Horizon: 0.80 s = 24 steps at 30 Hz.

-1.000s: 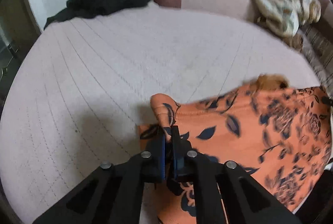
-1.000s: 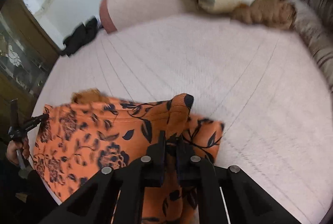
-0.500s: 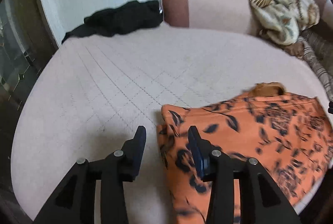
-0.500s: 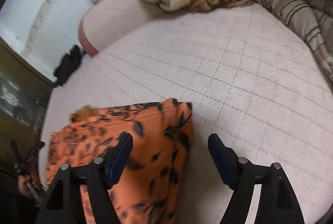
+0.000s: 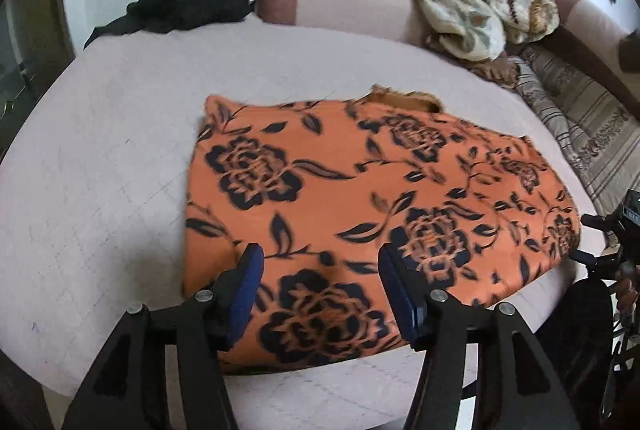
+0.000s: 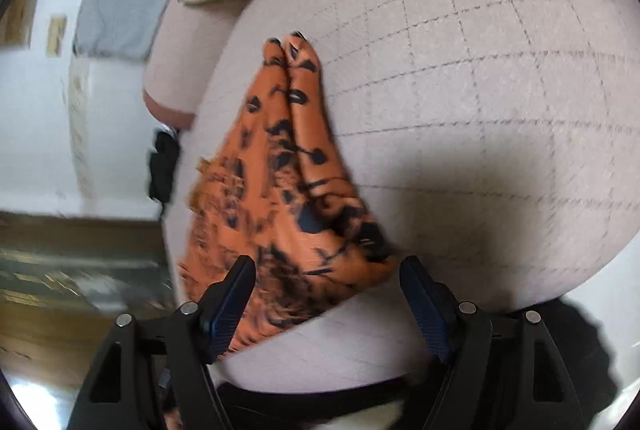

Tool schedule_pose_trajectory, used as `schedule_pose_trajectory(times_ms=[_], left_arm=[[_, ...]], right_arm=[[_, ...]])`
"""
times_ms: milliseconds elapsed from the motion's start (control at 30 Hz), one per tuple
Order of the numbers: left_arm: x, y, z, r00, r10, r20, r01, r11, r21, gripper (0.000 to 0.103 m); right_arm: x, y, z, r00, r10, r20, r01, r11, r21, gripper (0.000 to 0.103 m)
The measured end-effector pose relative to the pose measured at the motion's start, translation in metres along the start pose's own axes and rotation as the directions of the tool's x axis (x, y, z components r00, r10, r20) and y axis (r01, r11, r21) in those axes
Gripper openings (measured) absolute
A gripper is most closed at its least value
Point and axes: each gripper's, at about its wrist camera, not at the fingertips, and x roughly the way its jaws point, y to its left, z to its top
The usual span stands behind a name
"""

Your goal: Fold small clothes

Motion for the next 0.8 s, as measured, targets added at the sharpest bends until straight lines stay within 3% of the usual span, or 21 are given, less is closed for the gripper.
schedule_pose_trajectory(times_ms=[100, 267, 333, 367, 400, 433, 500, 533, 600, 633, 667, 700, 733, 800], left_arm=[[0.001, -0.007, -0.001, 1.0, -0.009, 0.014, 0.009, 1.0, 0.005, 0.063], [0.0, -0.009, 0.006, 0.998, -0.05, 0.03, 0.052, 0.998, -0.039, 0.063], [-0.002, -0.012, 0.009, 0.997, -0.058, 0.054, 0.06, 0.998, -0.036, 0.066], [-0.002, -0.013, 0.01, 0.997, -0.057, 0.055, 0.059, 0.998, -0.035, 0.068], [0.002, -0.014, 0.01, 0.997, -0.053, 0.047, 0.055, 0.998, -0.032, 0.069], [0.01, -0.015, 0.009, 0.999, -0.034, 0.026, 0.035, 0.999, -0.025, 0.069], [0.021, -0.013, 0.006, 0.999, 0.02, -0.027, -0.02, 1.0, -0.023, 0.069], [0.022, -0.011, 0.005, 0.999, 0.027, -0.04, -0.028, 0.999, -0.035, 0.069], [0.013, -0.006, 0.005, 1.0, 0.011, 0.002, -0.011, 0.998, -0.063, 0.069], [0.01, -0.006, 0.006, 1.0, 0.013, 0.021, -0.012, 0.998, -0.063, 0.069], [0.012, -0.006, 0.006, 1.0, 0.015, 0.018, -0.014, 0.998, -0.058, 0.069], [0.019, -0.007, 0.007, 1.0, 0.021, -0.005, -0.021, 0.999, -0.048, 0.069], [0.026, -0.007, 0.006, 0.999, 0.034, -0.035, -0.035, 0.999, -0.041, 0.069], [0.036, -0.004, 0.004, 0.995, 0.052, -0.081, -0.056, 0.997, -0.044, 0.069]], right_arm=[[0.002, 0.002, -0.002, 0.999, -0.03, 0.041, 0.027, 0.997, 0.072, 0.078], [0.022, -0.002, -0.005, 0.997, 0.079, -0.013, -0.074, 0.97, 0.231, 0.079], [0.025, -0.004, -0.009, 0.996, 0.088, 0.034, -0.094, 0.967, 0.236, 0.077], [0.022, -0.006, -0.011, 0.991, 0.098, 0.089, -0.116, 0.966, 0.232, 0.053], [0.021, -0.005, -0.011, 0.99, 0.085, 0.115, -0.108, 0.971, 0.212, 0.024], [0.017, -0.002, -0.013, 0.988, 0.055, 0.146, -0.081, 0.981, 0.174, 0.009], [0.003, 0.015, -0.02, 0.98, 0.014, 0.197, -0.031, 0.996, 0.086, 0.009], [-0.01, 0.038, -0.027, 0.97, -0.036, 0.239, 0.045, 0.998, -0.033, 0.009], [-0.01, 0.051, -0.031, 0.968, -0.103, 0.228, 0.128, 0.987, -0.099, 0.009], [-0.003, 0.042, -0.028, 0.966, -0.155, 0.206, 0.174, 0.982, -0.078, 0.012], [0.006, 0.032, -0.026, 0.966, -0.195, 0.168, 0.205, 0.978, -0.048, 0.021], [0.018, 0.015, -0.022, 0.971, -0.222, 0.087, 0.222, 0.975, 0.014, 0.023], [0.016, 0.008, -0.021, 0.981, -0.178, 0.077, 0.174, 0.983, 0.06, 0.027], [-0.003, 0.023, -0.018, 0.969, -0.216, 0.116, 0.219, 0.976, -0.007, 0.058]])
